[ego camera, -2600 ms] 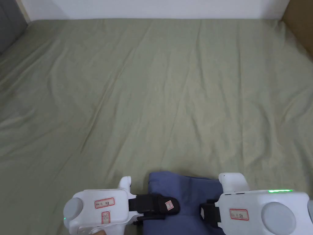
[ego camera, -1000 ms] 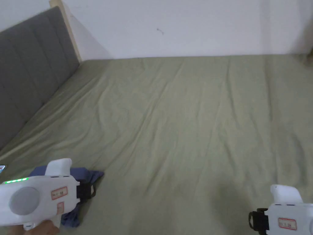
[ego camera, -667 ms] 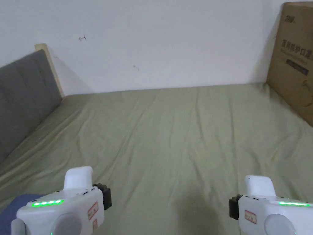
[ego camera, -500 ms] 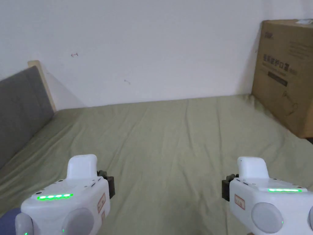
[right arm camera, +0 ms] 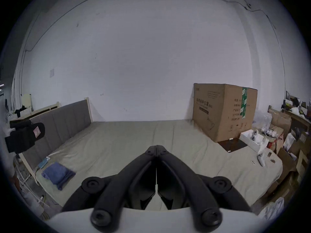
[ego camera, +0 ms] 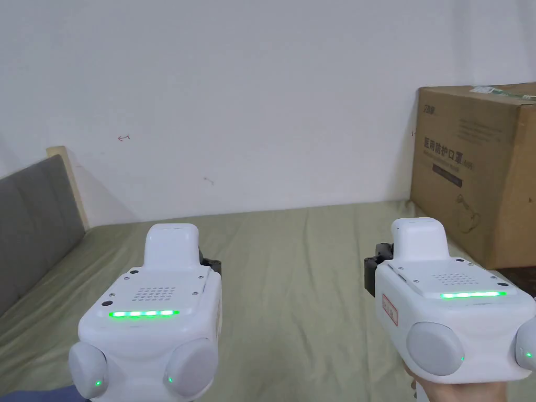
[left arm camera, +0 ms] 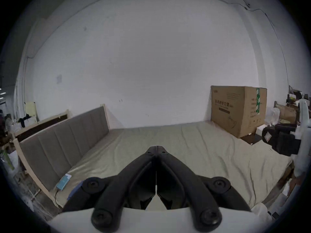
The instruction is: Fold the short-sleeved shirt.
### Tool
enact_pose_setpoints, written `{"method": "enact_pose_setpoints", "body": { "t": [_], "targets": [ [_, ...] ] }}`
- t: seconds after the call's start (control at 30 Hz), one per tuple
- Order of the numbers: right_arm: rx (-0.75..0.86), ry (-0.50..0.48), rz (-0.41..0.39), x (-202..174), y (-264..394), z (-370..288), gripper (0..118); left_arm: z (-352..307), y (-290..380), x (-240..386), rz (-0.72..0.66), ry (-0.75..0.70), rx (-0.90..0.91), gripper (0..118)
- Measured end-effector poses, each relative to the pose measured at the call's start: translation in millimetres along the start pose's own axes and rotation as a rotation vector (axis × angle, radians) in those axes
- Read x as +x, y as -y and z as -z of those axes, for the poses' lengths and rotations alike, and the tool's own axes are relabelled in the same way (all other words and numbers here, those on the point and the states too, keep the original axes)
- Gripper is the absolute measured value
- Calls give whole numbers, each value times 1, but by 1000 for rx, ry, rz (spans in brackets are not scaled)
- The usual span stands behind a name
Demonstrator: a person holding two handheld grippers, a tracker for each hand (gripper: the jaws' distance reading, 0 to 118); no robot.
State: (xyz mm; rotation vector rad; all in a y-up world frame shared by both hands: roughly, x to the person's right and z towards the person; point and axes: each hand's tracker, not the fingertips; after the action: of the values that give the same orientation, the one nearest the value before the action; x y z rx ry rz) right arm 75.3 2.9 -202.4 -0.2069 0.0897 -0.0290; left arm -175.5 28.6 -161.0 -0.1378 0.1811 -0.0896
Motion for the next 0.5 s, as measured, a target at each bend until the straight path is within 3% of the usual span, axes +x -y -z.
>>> {"method": "enact_pose_setpoints", "body": {
  "t": [0.37,0.5],
  "targets": [
    [54,-20,-16,-5,-6,-11,0,-13,3,-6,-43,32,47,1],
    [59,-18,-17,-6,-7,-11,4,-15,4,-9,-42,49,67,33]
  ]
}}
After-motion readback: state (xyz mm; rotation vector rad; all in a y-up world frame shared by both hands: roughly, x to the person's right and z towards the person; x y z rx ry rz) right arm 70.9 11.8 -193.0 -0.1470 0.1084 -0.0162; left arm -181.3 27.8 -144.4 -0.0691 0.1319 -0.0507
